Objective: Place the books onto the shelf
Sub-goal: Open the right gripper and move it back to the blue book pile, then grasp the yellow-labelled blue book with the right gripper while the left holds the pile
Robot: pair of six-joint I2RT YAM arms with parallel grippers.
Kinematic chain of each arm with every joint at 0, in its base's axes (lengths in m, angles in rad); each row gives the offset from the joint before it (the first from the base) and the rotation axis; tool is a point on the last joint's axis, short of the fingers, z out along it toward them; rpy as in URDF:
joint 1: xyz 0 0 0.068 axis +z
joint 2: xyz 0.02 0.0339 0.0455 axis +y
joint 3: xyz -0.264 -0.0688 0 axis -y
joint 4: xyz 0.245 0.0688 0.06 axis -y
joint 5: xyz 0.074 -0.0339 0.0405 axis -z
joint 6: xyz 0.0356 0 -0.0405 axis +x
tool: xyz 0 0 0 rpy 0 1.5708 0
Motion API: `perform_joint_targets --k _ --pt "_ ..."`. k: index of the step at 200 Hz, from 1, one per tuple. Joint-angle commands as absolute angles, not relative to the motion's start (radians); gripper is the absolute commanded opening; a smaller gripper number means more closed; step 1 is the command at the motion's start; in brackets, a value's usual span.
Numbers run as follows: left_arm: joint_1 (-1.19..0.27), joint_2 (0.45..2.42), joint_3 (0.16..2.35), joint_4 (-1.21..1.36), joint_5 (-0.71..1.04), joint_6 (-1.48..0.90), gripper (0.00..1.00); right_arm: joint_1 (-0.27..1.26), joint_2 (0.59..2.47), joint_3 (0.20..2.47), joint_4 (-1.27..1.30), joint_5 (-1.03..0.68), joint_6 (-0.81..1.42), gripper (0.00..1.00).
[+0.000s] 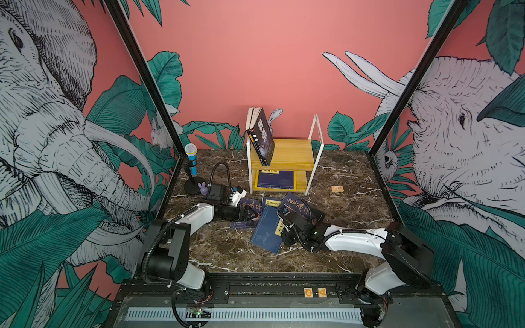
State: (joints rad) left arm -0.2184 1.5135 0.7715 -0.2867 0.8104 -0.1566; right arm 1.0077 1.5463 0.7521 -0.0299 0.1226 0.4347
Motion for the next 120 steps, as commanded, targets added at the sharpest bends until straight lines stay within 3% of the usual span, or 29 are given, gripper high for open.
perform_joint_targets --k 1,48,120 --pt "-0.233 1.526 0.804 -0.315 0.8 -0.191 0.83 1.012 1.559 0.739 0.012 0.143 0.45 0.0" --pt "-0.286 1.601 0.86 -0.348 0.796 -0.191 0.72 1.011 1.575 0.714 0.023 0.158 0.453 0.0" --pt "-0.358 1.724 0.977 -0.427 0.764 -0.173 0.69 1.011 1.594 0.686 0.051 0.175 0.443 0.0"
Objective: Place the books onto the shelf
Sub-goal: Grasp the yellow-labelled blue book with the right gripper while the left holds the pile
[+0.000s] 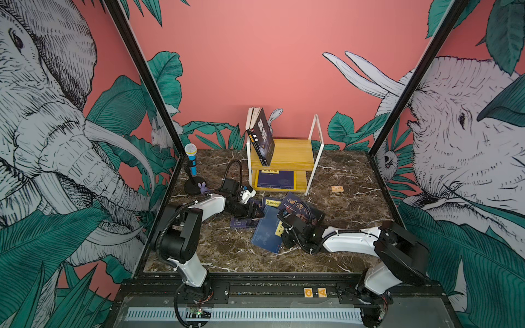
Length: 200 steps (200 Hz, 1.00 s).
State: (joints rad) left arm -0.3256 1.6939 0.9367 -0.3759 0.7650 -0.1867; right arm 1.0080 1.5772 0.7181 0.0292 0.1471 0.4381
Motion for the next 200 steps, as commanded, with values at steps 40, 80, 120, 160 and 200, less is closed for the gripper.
perform_joint_targets --k 40,80,120,160,200 --pt "-0.391 1.743 1.01 -0.494 0.776 -0.153 0.65 1.011 1.616 0.681 0.051 0.158 0.457 0.0" --pt "-0.391 1.687 0.97 -0.45 0.825 -0.181 0.4 1.011 1.609 0.688 0.021 0.169 0.455 0.0" --pt "-0.39 1.665 0.961 -0.425 0.839 -0.187 0.05 1.011 1.614 0.708 0.009 0.166 0.44 0.0" --pt "-0.385 1.565 0.934 -0.448 0.815 -0.143 0.0 1.023 1.571 0.74 -0.015 0.162 0.436 0.0" --pt "-0.287 1.411 0.839 -0.384 0.854 -0.207 0.0 1.07 1.482 0.813 -0.093 0.215 0.395 0.09"
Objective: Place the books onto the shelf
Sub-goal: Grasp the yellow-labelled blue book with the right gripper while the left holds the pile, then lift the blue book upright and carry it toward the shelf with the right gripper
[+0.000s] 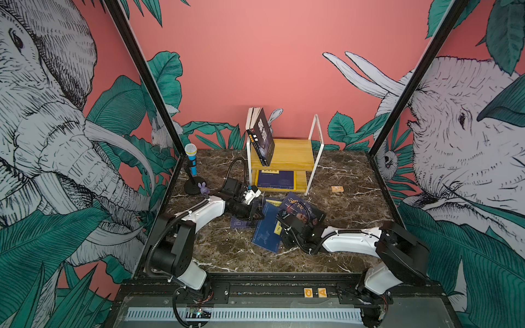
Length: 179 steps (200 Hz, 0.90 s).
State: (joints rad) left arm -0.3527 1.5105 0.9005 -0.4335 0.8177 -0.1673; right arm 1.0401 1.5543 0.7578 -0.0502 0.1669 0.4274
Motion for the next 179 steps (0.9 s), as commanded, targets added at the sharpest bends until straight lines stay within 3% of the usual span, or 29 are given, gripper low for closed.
perform_joint_targets --k 1,64,91,109,140,179 --pt "-0.284 1.407 0.835 -0.377 0.856 -0.211 0.0 1.071 1.481 0.816 -0.095 0.217 0.394 0.1" --pt "-0.088 1.027 0.666 -0.259 0.839 -0.345 0.0 1.144 1.452 1.018 -0.157 0.311 0.339 0.38" --pt "0.046 0.915 0.635 -0.222 0.835 -0.478 0.0 1.182 1.508 1.146 -0.179 0.324 0.312 0.4" --pt "0.083 0.884 0.678 -0.296 0.807 -0.472 0.0 1.207 1.554 1.236 -0.184 0.338 0.28 0.51" --pt "0.116 0.899 0.78 -0.442 0.72 -0.443 0.0 1.243 1.663 1.412 -0.21 0.365 0.277 0.55" --pt "0.18 0.891 0.68 -0.227 0.749 -0.661 0.0 1.263 1.796 1.536 -0.162 0.357 0.287 0.61"
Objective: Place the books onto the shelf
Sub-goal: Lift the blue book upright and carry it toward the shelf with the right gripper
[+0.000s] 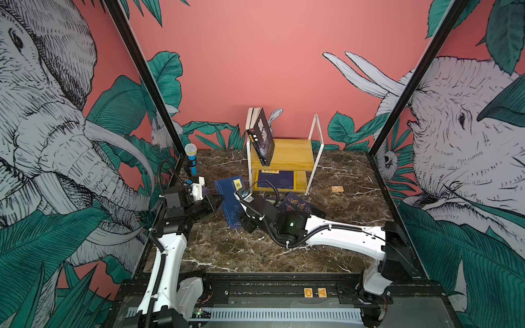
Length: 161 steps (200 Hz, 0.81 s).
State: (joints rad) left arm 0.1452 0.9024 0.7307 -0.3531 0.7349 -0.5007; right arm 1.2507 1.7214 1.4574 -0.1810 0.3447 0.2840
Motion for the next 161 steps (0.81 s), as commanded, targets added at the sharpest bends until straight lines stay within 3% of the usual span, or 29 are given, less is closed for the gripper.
perform_joint_targets --k 1,78,118,135,161 --pt "0.181 0.891 0.679 -0.224 0.75 -0.666 0.0 1.264 1.801 1.539 -0.164 0.355 0.287 0.61" --pt "0.192 0.885 0.629 -0.078 0.775 -0.725 0.0 1.287 2.033 1.706 -0.143 0.414 0.164 0.71" --pt "0.192 0.894 0.624 -0.062 0.775 -0.734 0.0 1.287 2.136 1.818 -0.208 0.47 0.106 0.69" --pt "0.191 0.889 0.607 -0.03 0.778 -0.747 0.0 1.287 2.143 1.8 -0.175 0.495 0.073 0.6" --pt "0.192 0.902 0.619 -0.041 0.784 -0.746 0.0 1.285 2.127 1.767 -0.147 0.534 0.047 0.22"
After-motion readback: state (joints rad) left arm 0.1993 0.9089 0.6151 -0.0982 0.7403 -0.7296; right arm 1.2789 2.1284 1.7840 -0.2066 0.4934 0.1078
